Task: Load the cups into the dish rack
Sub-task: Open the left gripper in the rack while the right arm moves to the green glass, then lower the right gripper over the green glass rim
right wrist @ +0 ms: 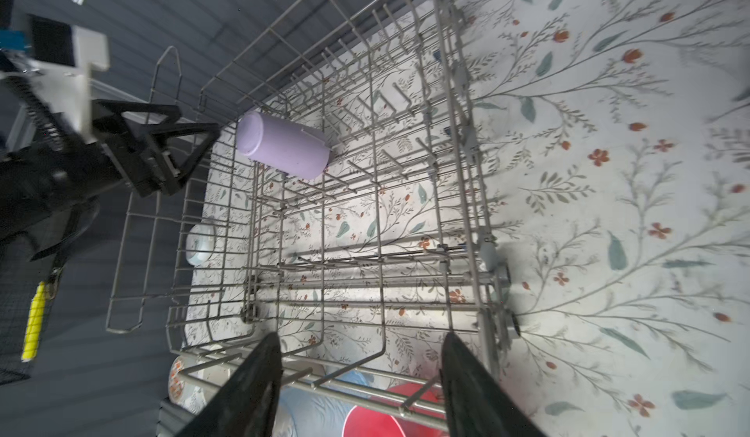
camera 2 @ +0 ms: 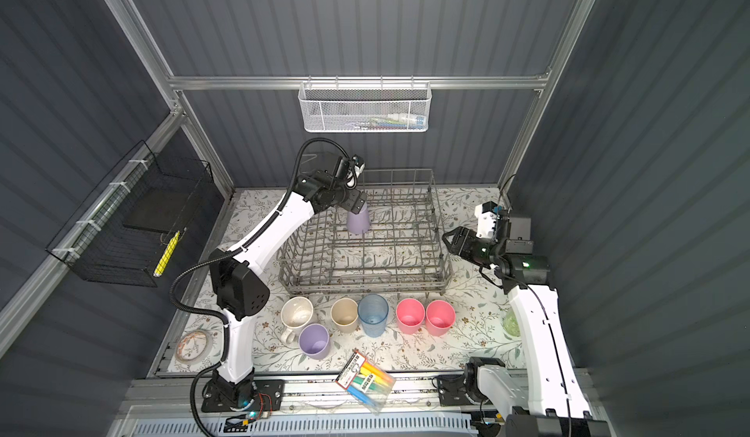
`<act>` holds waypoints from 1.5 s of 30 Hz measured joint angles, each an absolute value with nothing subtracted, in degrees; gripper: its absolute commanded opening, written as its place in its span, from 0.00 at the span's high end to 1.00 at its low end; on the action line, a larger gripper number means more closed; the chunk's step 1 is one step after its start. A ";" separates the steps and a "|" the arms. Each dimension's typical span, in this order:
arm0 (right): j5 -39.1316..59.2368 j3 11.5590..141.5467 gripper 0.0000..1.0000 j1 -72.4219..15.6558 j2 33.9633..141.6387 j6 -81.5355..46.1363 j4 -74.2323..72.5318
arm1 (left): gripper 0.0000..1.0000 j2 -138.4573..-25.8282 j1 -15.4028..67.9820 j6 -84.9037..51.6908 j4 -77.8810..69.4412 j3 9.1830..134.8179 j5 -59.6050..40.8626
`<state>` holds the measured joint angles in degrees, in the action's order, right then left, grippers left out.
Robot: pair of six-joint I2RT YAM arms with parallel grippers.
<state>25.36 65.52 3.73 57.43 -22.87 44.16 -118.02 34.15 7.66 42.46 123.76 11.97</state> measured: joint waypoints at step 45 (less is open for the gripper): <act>-5.45 56.58 0.37 25.45 47.51 -26.00 64.66 | 0.03 -94.37 34.17 -2.42 17.04 86.50 -6.31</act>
